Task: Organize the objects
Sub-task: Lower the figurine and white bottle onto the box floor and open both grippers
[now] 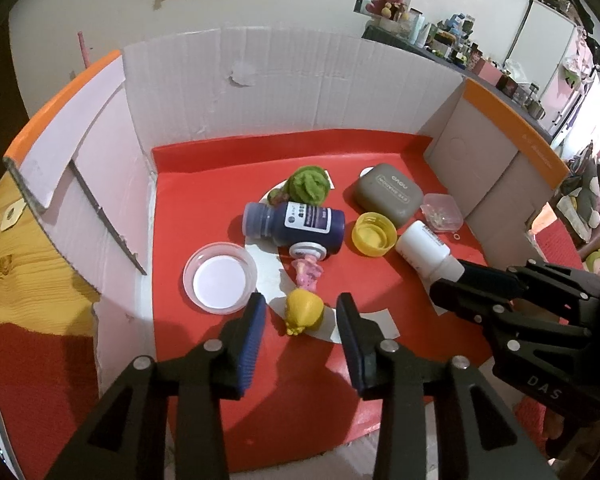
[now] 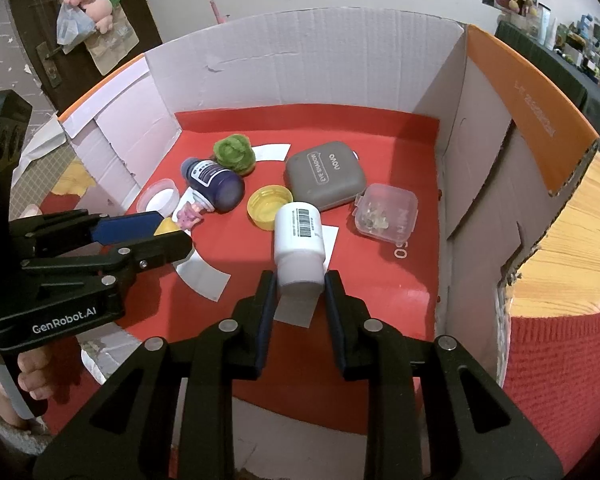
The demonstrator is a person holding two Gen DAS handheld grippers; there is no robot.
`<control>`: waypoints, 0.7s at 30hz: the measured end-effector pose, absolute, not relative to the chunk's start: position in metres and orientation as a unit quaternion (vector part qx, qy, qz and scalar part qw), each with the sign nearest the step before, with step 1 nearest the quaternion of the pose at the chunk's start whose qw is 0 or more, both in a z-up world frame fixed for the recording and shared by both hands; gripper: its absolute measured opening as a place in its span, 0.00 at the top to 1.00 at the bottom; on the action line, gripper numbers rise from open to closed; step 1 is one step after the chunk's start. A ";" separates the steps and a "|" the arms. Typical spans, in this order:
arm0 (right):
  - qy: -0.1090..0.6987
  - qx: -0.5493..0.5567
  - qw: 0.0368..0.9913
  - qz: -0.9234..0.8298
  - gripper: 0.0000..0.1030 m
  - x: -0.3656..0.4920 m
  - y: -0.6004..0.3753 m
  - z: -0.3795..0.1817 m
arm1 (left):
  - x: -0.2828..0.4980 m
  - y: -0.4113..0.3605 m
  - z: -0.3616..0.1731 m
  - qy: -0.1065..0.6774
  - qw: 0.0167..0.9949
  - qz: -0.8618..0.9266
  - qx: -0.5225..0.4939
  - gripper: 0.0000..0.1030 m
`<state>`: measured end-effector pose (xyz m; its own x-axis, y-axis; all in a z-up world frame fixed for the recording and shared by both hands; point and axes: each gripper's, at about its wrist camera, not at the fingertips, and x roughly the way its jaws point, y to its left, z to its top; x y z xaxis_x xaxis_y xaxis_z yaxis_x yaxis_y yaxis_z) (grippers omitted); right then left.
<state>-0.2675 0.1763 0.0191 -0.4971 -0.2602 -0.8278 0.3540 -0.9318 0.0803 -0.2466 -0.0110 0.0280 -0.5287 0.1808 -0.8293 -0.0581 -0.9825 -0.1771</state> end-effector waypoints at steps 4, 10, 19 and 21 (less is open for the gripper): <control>0.049 0.467 0.177 -0.865 0.76 -0.265 0.176 0.021 | -0.244 -0.011 0.029 -0.066 0.069 0.872 -0.479 0.62; 0.051 0.466 0.177 -0.865 0.75 -0.262 0.175 0.023 | -0.241 -0.007 0.032 -0.065 0.071 0.875 -0.475 0.56; 0.056 0.456 0.182 -0.869 0.55 -0.252 0.171 0.031 | -0.233 -0.005 0.039 -0.064 0.070 0.880 -0.466 0.55; 0.055 0.457 0.182 -0.869 0.55 -0.250 0.171 0.030 | -0.232 -0.005 0.040 -0.064 0.070 0.880 -0.465 0.55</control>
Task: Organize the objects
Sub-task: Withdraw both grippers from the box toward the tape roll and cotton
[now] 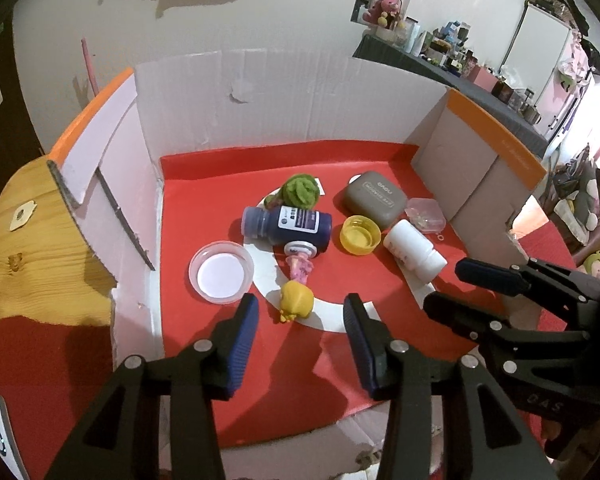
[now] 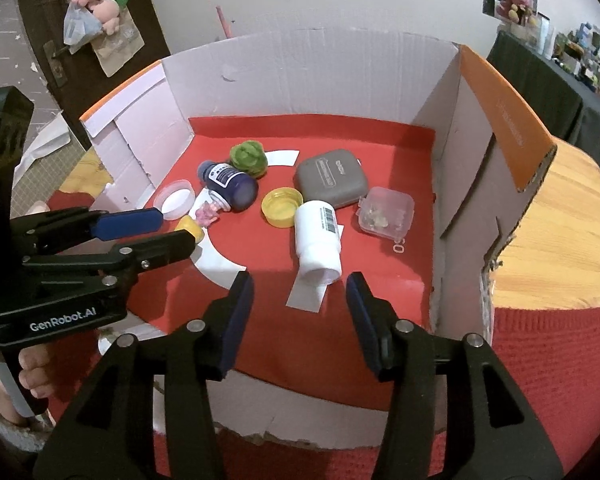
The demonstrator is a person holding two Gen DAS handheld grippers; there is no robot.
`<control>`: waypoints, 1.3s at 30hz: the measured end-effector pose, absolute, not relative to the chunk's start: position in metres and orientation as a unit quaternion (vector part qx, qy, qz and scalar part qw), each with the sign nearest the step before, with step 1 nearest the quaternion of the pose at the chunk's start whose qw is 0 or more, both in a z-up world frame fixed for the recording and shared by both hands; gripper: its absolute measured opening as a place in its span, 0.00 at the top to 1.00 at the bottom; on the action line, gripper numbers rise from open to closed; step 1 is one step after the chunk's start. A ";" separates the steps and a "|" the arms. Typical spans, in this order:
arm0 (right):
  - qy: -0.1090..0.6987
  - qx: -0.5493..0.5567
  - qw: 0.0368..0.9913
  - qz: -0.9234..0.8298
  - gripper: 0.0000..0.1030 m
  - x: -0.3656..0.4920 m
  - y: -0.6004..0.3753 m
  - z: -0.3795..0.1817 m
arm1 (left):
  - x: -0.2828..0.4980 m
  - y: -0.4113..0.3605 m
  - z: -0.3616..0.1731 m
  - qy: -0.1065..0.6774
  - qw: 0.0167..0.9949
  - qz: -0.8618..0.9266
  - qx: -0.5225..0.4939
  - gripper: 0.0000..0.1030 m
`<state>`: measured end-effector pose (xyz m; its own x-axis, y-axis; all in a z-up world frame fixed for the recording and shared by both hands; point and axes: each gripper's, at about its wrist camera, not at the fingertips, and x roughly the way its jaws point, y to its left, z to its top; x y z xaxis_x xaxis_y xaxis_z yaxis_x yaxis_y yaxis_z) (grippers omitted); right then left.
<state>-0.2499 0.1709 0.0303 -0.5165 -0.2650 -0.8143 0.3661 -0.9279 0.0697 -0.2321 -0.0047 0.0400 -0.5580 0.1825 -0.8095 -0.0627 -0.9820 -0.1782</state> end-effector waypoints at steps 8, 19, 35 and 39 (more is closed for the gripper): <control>0.053 0.448 0.183 -0.874 0.46 -0.243 0.173 0.038 | -0.227 -0.004 0.043 -0.066 0.066 0.884 -0.459 0.42; 0.057 0.432 0.185 -0.881 0.33 -0.229 0.175 0.048 | -0.214 -0.004 0.051 -0.072 0.059 0.889 -0.449 0.28; 0.066 0.415 0.185 -0.888 0.21 -0.205 0.173 0.062 | -0.191 -0.002 0.069 -0.058 0.032 0.903 -0.424 0.05; 0.068 0.410 0.185 -0.891 0.21 -0.196 0.173 0.066 | -0.183 0.001 0.075 -0.052 0.031 0.907 -0.416 0.03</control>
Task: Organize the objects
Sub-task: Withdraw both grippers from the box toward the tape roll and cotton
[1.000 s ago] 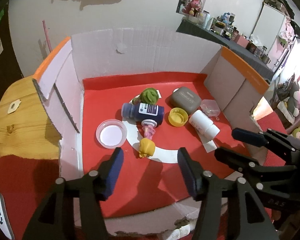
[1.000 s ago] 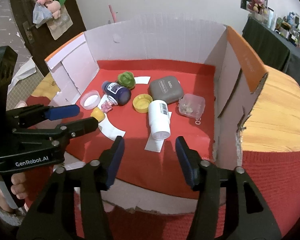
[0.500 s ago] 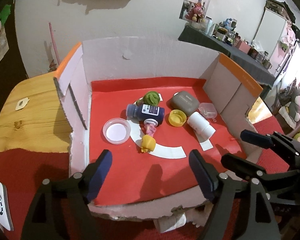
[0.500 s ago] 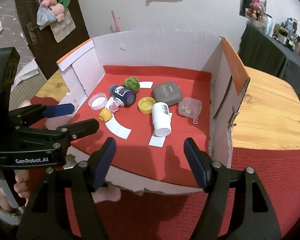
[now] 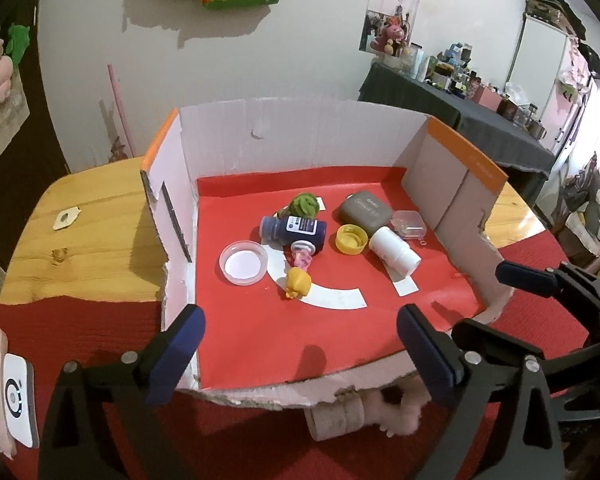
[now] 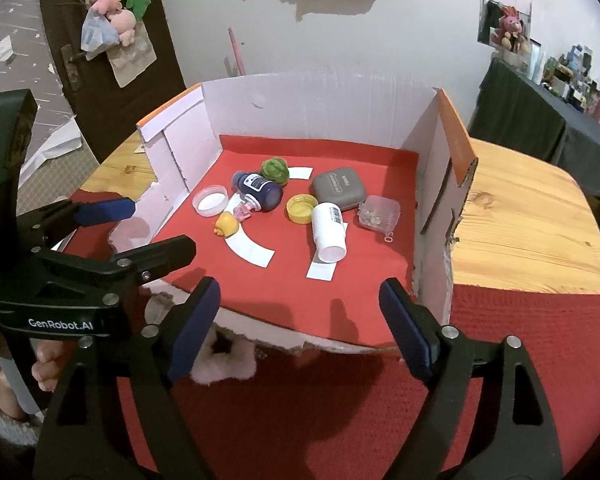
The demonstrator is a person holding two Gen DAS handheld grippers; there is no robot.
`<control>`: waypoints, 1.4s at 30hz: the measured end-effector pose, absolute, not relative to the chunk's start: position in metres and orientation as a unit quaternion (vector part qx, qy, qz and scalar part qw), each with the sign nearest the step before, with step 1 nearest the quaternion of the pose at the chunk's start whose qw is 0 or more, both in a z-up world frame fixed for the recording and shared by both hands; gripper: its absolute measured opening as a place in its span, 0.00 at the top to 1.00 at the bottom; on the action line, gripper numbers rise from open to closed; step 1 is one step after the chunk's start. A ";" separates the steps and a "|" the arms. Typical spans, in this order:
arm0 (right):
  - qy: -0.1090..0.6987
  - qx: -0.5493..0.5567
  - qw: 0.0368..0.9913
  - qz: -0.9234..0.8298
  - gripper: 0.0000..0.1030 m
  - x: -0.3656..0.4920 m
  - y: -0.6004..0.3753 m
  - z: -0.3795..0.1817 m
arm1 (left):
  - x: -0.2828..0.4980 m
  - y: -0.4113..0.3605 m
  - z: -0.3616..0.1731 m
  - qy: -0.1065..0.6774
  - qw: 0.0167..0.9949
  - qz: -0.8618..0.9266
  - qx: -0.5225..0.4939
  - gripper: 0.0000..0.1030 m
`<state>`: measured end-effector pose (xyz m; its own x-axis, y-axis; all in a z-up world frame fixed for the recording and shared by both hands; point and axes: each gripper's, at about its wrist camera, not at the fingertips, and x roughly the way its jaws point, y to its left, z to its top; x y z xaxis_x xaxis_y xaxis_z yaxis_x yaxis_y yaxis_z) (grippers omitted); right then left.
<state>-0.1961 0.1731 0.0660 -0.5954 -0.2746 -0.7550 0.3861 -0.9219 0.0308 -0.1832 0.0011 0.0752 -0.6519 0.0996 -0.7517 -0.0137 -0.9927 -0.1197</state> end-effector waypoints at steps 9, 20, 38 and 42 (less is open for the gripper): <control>0.069 0.398 0.184 -0.896 0.17 -0.178 0.175 0.075 | -0.169 -0.001 0.083 -0.056 0.024 0.912 -0.406 0.00; 0.081 0.382 0.186 -0.902 0.17 -0.152 0.172 0.083 | -0.149 -0.001 0.090 -0.056 0.022 0.917 -0.394 0.00; 0.097 0.401 0.196 -0.890 0.17 -0.126 0.162 0.052 | -0.124 0.001 0.071 -0.057 0.026 0.912 -0.405 0.00; 0.098 0.404 0.198 -0.888 0.17 -0.125 0.161 0.045 | -0.122 0.002 0.063 -0.058 0.027 0.908 -0.414 0.00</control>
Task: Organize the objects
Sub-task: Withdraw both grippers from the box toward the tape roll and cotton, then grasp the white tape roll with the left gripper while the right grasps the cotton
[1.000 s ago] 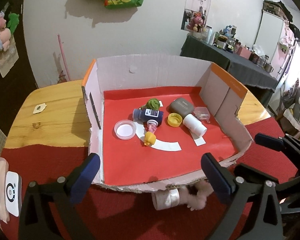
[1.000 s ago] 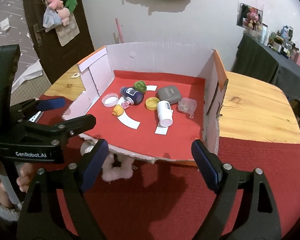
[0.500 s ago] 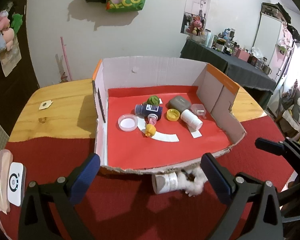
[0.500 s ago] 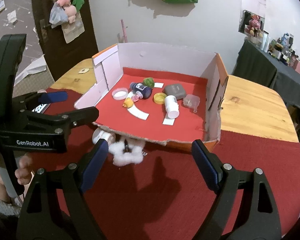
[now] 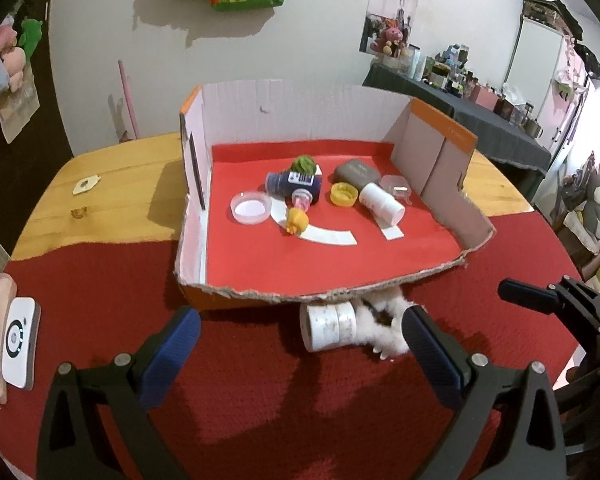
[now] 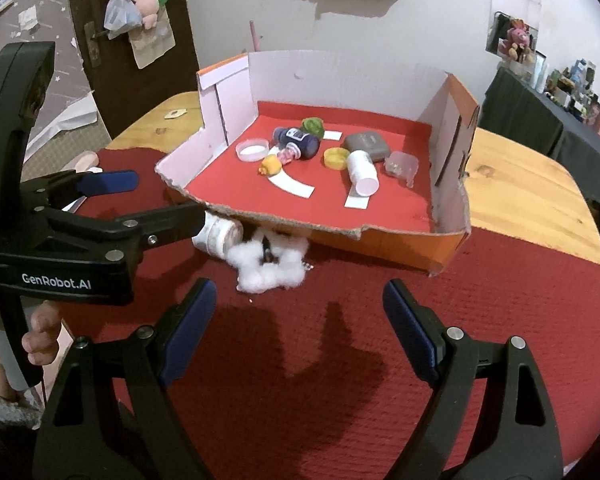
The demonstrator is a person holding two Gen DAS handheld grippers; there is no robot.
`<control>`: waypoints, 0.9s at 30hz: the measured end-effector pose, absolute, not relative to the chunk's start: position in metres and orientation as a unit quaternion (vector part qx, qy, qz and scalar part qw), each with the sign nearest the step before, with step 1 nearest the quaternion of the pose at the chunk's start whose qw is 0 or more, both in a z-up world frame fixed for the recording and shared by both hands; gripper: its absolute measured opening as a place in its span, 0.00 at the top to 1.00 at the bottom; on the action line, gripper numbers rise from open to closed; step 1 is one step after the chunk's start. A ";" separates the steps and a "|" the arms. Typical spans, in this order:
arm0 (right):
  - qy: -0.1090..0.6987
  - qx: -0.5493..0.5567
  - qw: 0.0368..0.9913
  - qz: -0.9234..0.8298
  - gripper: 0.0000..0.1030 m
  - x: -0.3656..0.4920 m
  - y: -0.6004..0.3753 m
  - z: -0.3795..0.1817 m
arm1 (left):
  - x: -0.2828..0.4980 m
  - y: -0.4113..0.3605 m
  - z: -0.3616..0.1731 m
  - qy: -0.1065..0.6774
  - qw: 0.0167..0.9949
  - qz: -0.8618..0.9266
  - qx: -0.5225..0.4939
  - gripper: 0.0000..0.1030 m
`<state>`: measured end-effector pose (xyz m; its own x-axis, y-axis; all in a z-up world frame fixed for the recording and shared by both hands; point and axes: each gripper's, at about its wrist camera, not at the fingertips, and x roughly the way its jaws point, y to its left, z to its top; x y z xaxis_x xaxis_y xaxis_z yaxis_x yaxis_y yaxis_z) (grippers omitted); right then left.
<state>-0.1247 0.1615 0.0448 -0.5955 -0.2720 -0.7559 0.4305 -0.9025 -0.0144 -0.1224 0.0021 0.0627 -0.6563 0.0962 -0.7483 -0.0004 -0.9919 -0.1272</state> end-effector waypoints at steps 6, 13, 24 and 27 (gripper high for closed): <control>0.100 0.413 0.200 -0.883 0.20 -0.127 0.160 0.035 | -0.124 0.002 0.052 -0.062 0.031 0.902 -0.426 0.01; 0.099 0.425 0.206 -0.876 0.37 -0.133 0.158 0.024 | -0.131 0.002 0.040 -0.066 0.043 0.893 -0.442 0.13; 0.101 0.431 0.217 -0.870 0.38 -0.140 0.149 0.014 | -0.139 0.003 0.030 -0.073 0.052 0.886 -0.455 0.20; 0.102 0.431 0.219 -0.870 0.40 -0.143 0.146 0.011 | -0.142 0.002 0.028 -0.076 0.051 0.885 -0.457 0.20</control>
